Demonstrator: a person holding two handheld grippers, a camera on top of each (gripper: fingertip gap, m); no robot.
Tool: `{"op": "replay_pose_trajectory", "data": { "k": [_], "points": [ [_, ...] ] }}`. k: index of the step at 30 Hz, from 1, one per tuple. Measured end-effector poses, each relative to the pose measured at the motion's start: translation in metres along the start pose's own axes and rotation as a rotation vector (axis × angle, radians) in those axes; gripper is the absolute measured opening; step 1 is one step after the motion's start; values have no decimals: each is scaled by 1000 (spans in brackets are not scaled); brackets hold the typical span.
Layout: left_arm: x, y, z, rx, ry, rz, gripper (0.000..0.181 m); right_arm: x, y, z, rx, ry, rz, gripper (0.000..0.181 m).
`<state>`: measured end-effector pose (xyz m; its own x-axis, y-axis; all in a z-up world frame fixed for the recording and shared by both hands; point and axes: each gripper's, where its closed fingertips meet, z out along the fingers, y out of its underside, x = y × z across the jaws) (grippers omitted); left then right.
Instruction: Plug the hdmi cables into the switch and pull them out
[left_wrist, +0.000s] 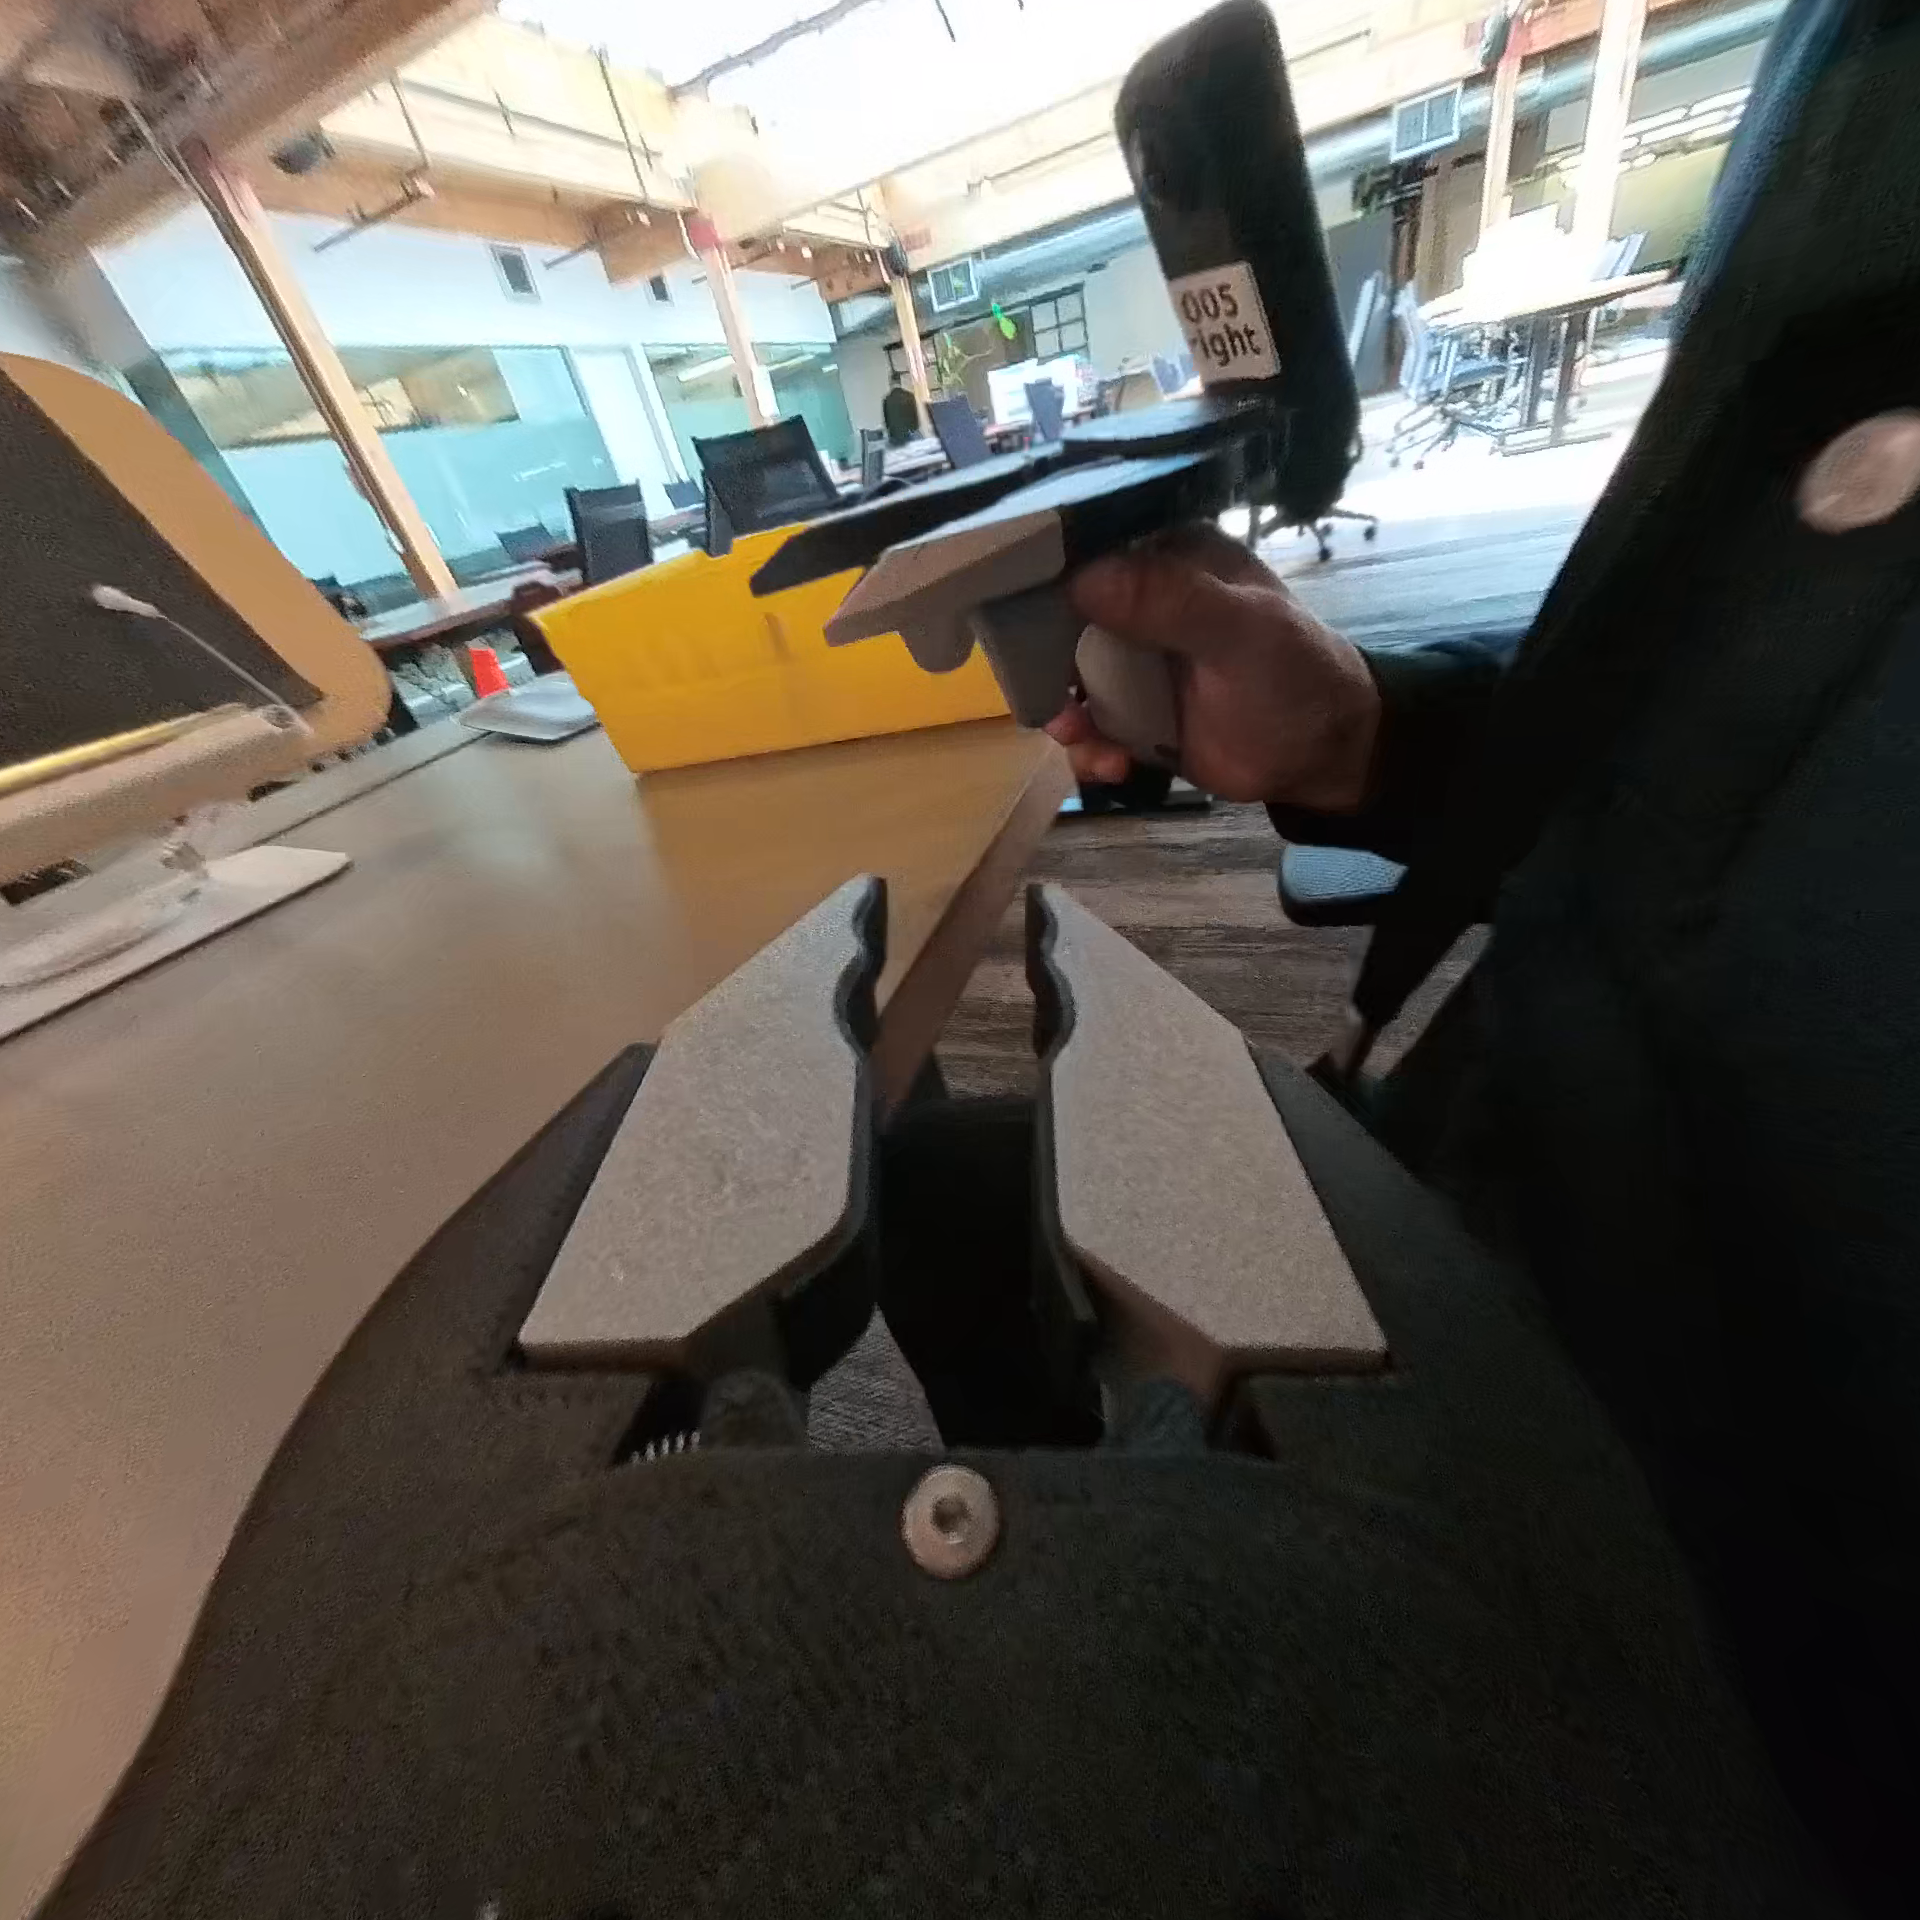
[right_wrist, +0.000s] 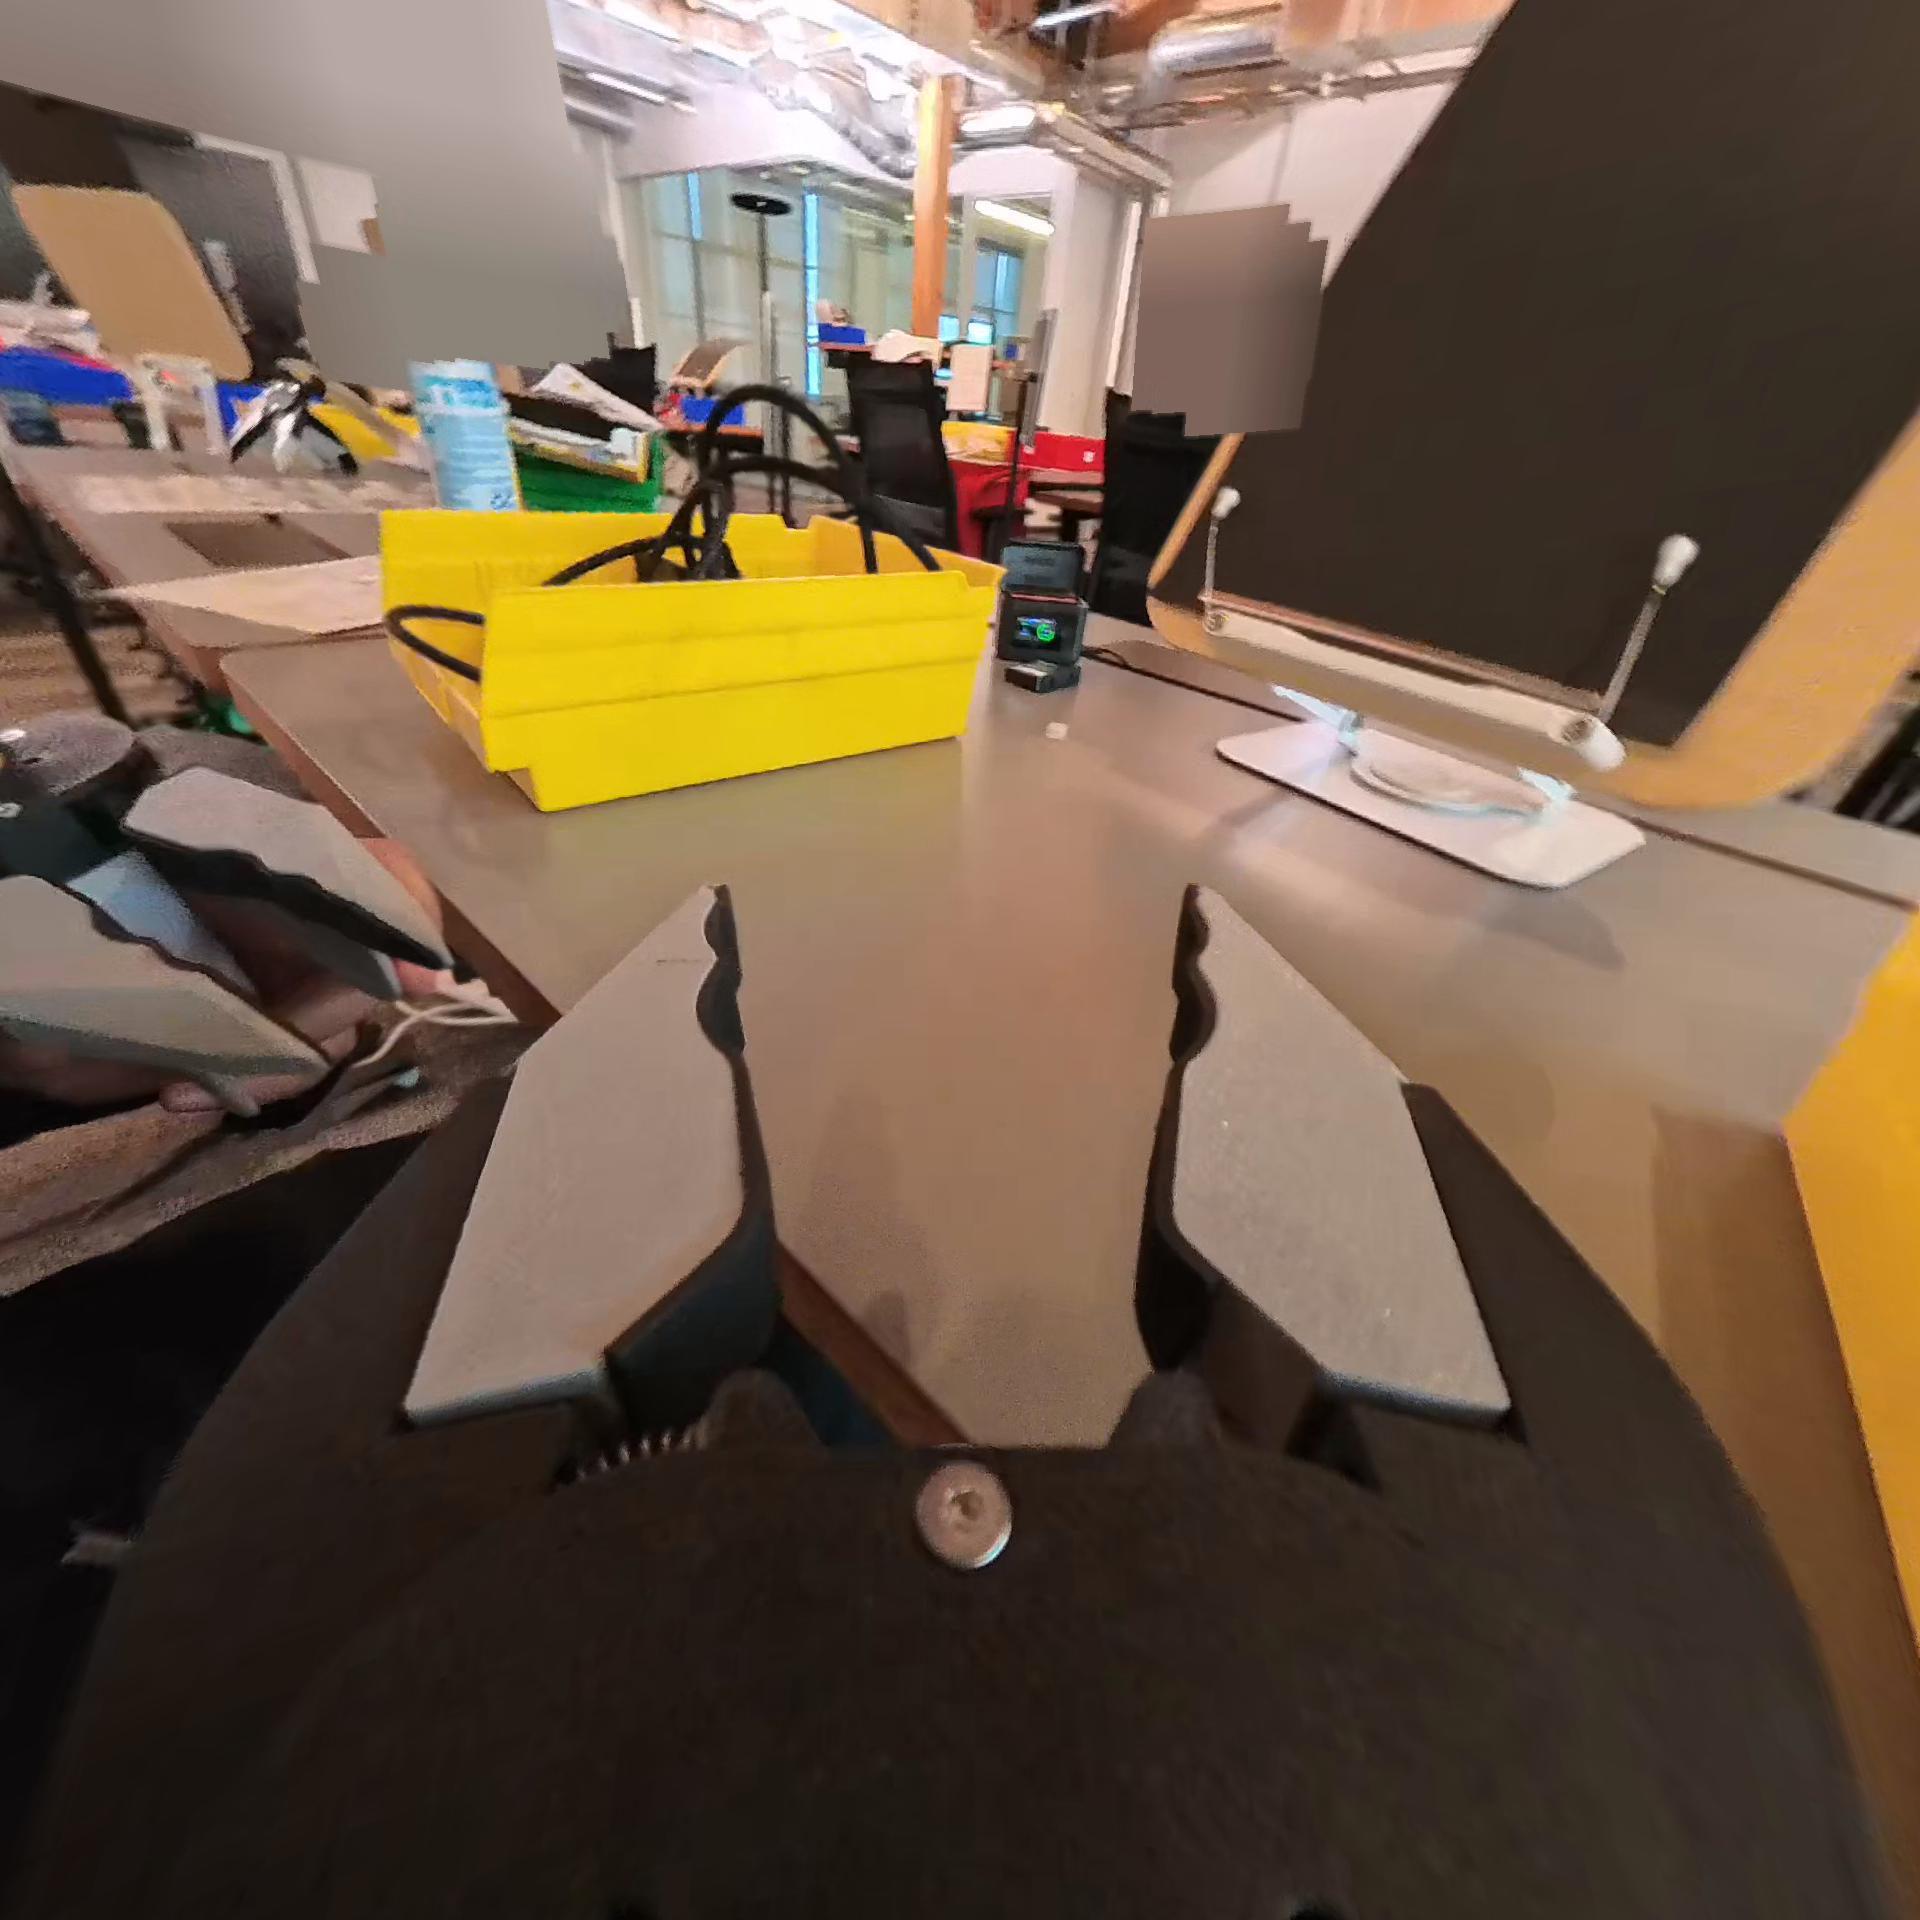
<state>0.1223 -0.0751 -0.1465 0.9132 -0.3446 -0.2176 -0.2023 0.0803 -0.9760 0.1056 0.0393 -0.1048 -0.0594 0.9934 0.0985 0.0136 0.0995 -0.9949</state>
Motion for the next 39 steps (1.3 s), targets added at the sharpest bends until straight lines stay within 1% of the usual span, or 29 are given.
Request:
{"op": "replay_pose_trajectory", "data": {
  "k": [2, 4, 6, 7, 8, 9, 12, 13, 16, 18, 20, 23, 25, 27, 29, 31, 32, 33, 36, 39],
  "points": [
    [-5, 8, 3, -26, -6, 6, 24, -5, -6, 15, 5, -53, -30, 82],
    [-2, 12, 6, -22, 26, -4, 23, -12, -6, 29, -5, -108, -42, 83],
    [6, 21, 11, -45, 65, 73, 15, -18, -2, 40, -25, -153, -41, 91],
    [9, 27, 15, -58, 79, 136, 10, -21, -1, 44, -31, -170, -59, 91],
    [8, 35, 20, -79, 71, 171, 9, -21, 1, 48, -42, -173, -92, 90],
    [7, 41, 24, -102, 70, 162, 10, -18, 3, 51, -58, -160, -129, 90],
    [8, 48, 28, -109, 96, 28, 12, -7, 9, 55, -82, -131, -169, 88],
    [7, 50, 27, -115, 95, 19, 12, -3, 12, 57, -95, -128, -167, 87],
    [6, 59, 18, -165, 69, 86, 12, 12, 23, 64, -144, -117, -129, 90],
    [7, 56, 8, -159, 49, 83, 11, 20, 23, 65, -145, -107, -98, 90],
    [6, 51, -1, -147, 34, 56, 10, 27, 26, 66, -160, -98, -77, 83],
    [-5, 46, -2, -132, -2, 44, 9, 38, 27, 69, -168, -62, -56, 79],
    [-8, 45, 2, -124, 3, -20, 11, 44, 28, 74, -186, -24, -61, 80],
    [-7, 42, 6, -115, 24, -49, 12, 46, 26, 81, -182, -18, -41, 80],
    [-7, 46, 9, -148, 31, -11, 12, 49, 25, 90, -190, -21, -41, 80],
    [-12, 52, 15, -196, 16, 37, 13, 57, 30, 100, -205, 4, -87, 78],
    [-13, 51, 18, -197, 15, 51, 10, 61, 34, 104, -226, 19, -100, 79],
    [-13, 50, 21, -191, 17, 50, 8, 63, 38, 105, -248, 17, -88, 84],
    [-7, 43, 34, -165, 76, 31, 13, 61, 39, 104, -249, -11, -59, 80],
    [6, 37, 45, -145, 173, 5, 18, 63, 37, 103, -232, -2, -49, 77]
  ]
}}
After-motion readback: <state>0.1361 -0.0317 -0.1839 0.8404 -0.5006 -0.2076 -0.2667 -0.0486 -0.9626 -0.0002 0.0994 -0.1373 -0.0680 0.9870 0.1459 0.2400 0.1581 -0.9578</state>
